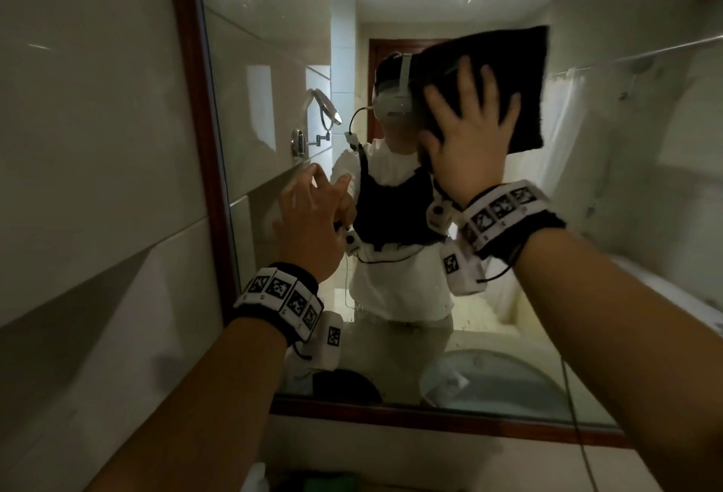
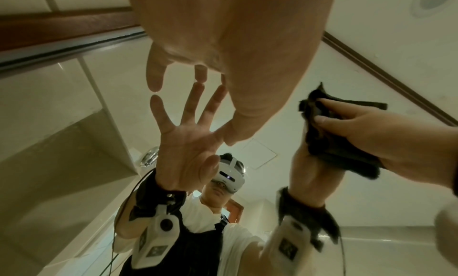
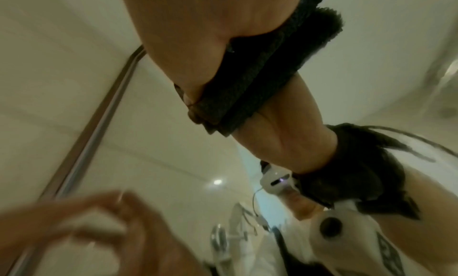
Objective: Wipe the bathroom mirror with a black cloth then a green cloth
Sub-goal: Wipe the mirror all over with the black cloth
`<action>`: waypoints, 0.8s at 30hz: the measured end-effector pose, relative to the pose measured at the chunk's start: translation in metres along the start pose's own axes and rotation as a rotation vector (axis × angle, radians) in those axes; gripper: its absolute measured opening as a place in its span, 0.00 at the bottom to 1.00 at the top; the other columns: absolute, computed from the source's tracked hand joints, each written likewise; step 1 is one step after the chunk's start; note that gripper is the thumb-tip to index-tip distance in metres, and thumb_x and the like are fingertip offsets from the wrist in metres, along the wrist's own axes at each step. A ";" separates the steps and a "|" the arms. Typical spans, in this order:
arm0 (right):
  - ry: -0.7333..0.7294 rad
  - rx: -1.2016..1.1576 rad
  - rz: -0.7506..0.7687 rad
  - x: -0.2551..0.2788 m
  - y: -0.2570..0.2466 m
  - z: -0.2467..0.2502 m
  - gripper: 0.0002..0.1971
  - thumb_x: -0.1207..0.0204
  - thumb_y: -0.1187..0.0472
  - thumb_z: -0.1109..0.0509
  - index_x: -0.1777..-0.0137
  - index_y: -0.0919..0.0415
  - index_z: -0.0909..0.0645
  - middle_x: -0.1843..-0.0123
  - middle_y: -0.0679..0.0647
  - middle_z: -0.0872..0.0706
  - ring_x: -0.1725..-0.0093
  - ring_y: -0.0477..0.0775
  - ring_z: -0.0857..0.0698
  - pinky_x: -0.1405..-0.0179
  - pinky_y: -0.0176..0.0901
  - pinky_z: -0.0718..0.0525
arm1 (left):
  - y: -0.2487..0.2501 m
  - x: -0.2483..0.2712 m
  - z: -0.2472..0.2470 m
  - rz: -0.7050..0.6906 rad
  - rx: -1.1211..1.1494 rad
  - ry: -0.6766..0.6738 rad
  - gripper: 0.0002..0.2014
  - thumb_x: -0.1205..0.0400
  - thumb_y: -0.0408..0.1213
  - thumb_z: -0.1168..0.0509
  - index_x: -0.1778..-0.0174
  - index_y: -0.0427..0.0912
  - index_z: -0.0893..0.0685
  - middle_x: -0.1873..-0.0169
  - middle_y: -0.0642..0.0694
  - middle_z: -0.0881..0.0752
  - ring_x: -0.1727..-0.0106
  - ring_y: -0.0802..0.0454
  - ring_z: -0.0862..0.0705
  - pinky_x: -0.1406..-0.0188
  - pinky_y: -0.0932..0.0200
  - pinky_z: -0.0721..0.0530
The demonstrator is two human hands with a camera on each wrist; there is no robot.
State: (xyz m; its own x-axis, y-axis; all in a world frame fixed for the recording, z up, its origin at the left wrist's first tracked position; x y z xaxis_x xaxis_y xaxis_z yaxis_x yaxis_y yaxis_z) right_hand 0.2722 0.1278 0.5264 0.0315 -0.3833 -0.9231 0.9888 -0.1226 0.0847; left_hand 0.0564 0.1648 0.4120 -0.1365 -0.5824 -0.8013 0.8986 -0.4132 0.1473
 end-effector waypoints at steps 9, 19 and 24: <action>-0.135 -0.034 0.467 0.101 -0.100 -0.050 0.29 0.22 0.52 0.29 0.21 0.40 0.29 0.12 0.53 0.41 0.18 0.66 0.38 0.21 0.81 0.50 | -0.019 0.001 -0.004 0.089 0.309 0.126 0.25 0.23 0.42 0.30 0.30 0.52 0.26 0.26 0.49 0.27 0.26 0.45 0.27 0.29 0.35 0.24; -0.206 -0.039 0.455 0.156 -0.049 -0.060 0.32 0.18 0.47 0.34 0.15 0.47 0.37 0.12 0.47 0.42 0.16 0.59 0.38 0.17 0.72 0.53 | -0.022 0.039 -0.037 0.104 0.315 -0.014 0.30 0.28 0.40 0.30 0.27 0.55 0.25 0.23 0.45 0.34 0.25 0.37 0.30 0.30 0.37 0.22; -0.247 -0.007 0.325 0.204 0.016 -0.058 0.39 0.23 0.48 0.27 0.14 0.48 0.38 0.11 0.50 0.44 0.18 0.62 0.36 0.18 0.75 0.50 | -0.016 0.043 -0.043 0.087 0.327 -0.039 0.33 0.30 0.43 0.38 0.24 0.53 0.27 0.20 0.41 0.39 0.24 0.35 0.32 0.31 0.38 0.21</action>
State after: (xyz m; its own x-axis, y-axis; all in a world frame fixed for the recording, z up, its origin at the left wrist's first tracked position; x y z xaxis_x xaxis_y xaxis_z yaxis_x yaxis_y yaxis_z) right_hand 0.3034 0.1009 0.3172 0.3070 -0.6099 -0.7306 0.9343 0.0472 0.3533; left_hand 0.0535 0.1761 0.3502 -0.0865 -0.6493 -0.7556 0.7273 -0.5595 0.3975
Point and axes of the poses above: each hand's wrist, its own x-axis away from the middle knuckle, its own z-axis out of the back of the hand, y = z × x, the point moved 5 cm from there along -x, towards the middle knuckle
